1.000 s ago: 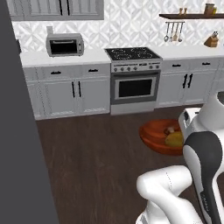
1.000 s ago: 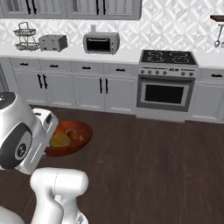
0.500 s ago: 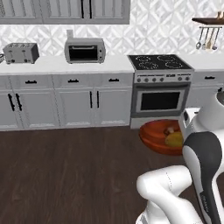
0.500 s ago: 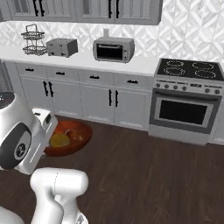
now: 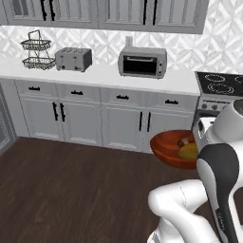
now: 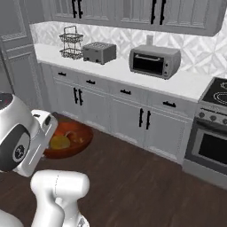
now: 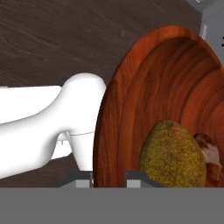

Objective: Pick the chicken drumstick and avocado from their plates and place them in the bowl. Then put the bowl in the fridge.

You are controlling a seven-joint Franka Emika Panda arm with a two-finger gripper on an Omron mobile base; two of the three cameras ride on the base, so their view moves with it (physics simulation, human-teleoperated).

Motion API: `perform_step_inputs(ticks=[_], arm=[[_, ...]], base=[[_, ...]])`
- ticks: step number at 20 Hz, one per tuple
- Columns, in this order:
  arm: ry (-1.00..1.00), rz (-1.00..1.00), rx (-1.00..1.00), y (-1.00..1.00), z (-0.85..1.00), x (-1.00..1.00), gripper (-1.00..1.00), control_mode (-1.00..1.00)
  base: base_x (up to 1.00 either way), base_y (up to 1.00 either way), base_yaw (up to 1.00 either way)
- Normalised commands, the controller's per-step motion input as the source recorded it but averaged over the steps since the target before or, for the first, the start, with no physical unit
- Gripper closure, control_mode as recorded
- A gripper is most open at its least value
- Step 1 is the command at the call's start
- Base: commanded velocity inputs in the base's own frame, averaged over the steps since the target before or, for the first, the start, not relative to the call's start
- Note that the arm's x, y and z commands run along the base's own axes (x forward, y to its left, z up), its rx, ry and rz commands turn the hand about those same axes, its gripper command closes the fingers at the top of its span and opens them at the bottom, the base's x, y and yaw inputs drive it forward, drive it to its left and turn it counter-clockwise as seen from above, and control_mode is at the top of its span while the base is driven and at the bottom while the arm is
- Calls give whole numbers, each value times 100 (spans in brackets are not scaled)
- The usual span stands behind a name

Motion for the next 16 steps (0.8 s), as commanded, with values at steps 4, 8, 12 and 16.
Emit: perform_step_inputs(ticks=[4,8,12,16], arm=[[0,0,0,0,0,0,100,100],[0,0,0,0,0,0,100,100],[0,0,0,0,0,0,100,100],[0,0,0,0,0,0,100,100]], base=[[100,-12,65],[100,-17,67],[100,-21,69],[99,-23,70]])
